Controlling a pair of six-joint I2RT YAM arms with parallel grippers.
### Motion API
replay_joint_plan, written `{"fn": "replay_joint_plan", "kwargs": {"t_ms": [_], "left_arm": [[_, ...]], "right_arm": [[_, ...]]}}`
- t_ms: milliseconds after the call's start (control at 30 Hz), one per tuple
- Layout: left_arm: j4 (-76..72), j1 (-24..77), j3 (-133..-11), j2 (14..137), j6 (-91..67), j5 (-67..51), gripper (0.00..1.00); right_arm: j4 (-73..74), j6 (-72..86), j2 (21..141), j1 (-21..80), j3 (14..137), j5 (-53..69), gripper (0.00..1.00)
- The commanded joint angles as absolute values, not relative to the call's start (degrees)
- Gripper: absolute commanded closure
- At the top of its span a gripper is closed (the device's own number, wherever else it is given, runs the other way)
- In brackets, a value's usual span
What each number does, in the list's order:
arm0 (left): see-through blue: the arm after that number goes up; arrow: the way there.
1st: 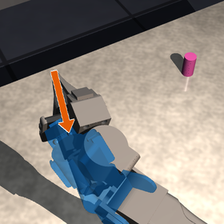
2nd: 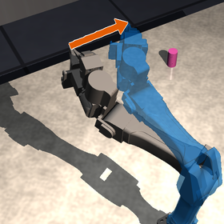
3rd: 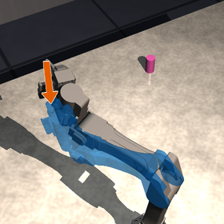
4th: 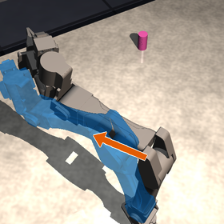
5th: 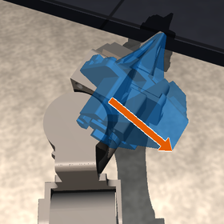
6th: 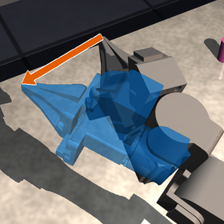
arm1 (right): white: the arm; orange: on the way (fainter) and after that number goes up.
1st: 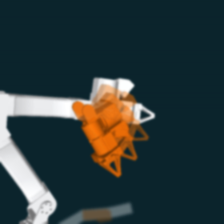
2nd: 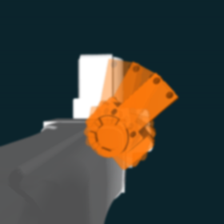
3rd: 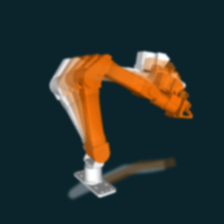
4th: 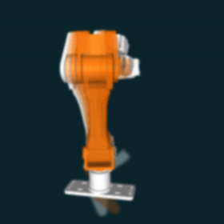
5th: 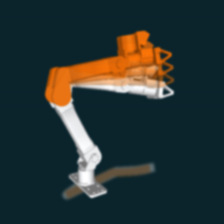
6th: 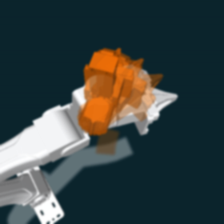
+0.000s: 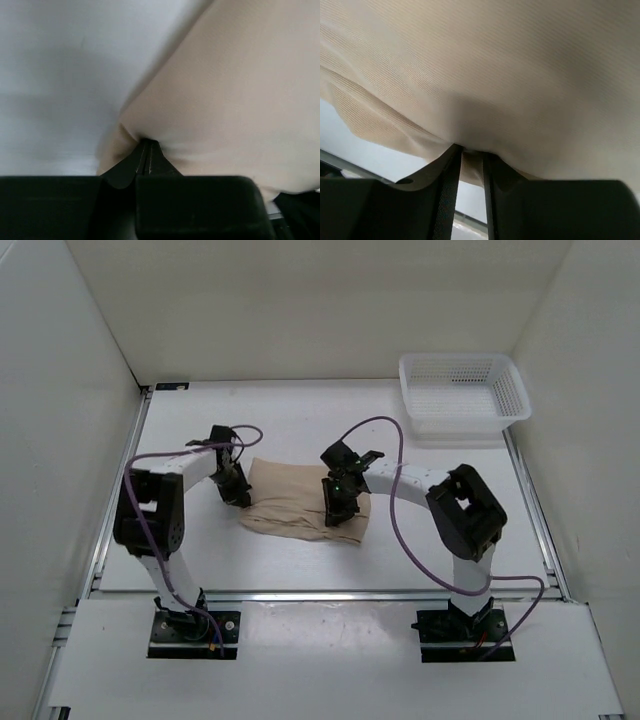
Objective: Fold and stack the trousers
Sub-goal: Fold the trousers
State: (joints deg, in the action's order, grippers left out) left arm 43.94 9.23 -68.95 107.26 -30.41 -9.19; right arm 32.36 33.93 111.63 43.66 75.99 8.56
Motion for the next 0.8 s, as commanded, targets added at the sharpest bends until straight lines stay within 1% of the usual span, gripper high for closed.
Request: {"fn": "replay_joint_plan", "kwargs": {"t_ms": [0,33,67,100,133,167,200,233,267,300,333,400,433,500,633,767], "left_arm": [[43.9,10.5,-56.9,94.5,-32.5,-8.3,0.9],[43.9,10.5,-56.9,90.7,-32.5,-8.9,0.88],[44.7,10.5,-56.9,89.1,-32.5,-9.4,0.85],[47.1,10.5,-58.9,87.5,-31.4,-9.4,0.81],[48.6,10.5,-60.4,85.8,-31.4,-9.4,0.77],[50.3,10.5,-62.3,82.7,-30.8,-8.8,0.71],[52.2,10.5,-64.4,81.3,-30.8,-8.0,0.59],[53.9,10.5,-69.0,80.0,-29.5,-6.4,0.51],[57.4,10.5,-71.4,77.7,-29.5,-5.5,0.42],[59.2,10.5,-73.9,76.7,-28.7,-4.6,0.34],[60.9,10.5,-78.5,75.7,-28.0,-2.7,0.26],[64.7,10.5,-82.8,72.7,-27.9,-1.1,0.24],[65.5,10.5,-84.4,71.6,-27.9,0.4,0.24],[66.1,10.5,-87.8,67.9,-27.9,1.6,0.24],[65.0,10.5,-88.3,61.4,-31.1,2.9,0.24],[65.0,10.5,-87.8,55.6,-35.0,8.1,0.22]], "right_arm": [[36.5,33.7,105.8,45.9,70.6,-0.9,0.7],[42.2,33.7,102.0,47.4,73.9,-4.4,0.64],[45.3,34.3,100.0,48.5,76.3,-13.3,0.6],[48.1,34.3,98.0,50.7,78.7,-17.4,0.55],[50.6,34.3,94.0,51.5,81.1,-20.7,0.46],[54.3,34.3,91.9,52.0,85.0,-23.5,0.3],[55.7,35.1,89.8,52.0,86.4,-25.9,0.22],[56.8,35.6,85.2,52.0,87.4,-30.3,0.16],[57.3,35.6,82.7,52.0,87.4,-32.3,0.05],[57.9,36.7,80.2,52.0,87.4,-34.6,0.01],[57.9,37.6,75.1,52.0,86.8,-37.2,0.01],[60.8,39.5,70.4,51.3,85.0,-43.6,0.01],[62.0,41.7,66.2,50.8,84.5,-45.5,0.01],[66.2,43.1,62.8,49.1,83.3,-48.4,0.01],[72.6,46.7,56.0,46.1,81.0,-52.8,0.01],[77.9,51.4,52.7,44.7,80.5,-54.1,0.01]]}}
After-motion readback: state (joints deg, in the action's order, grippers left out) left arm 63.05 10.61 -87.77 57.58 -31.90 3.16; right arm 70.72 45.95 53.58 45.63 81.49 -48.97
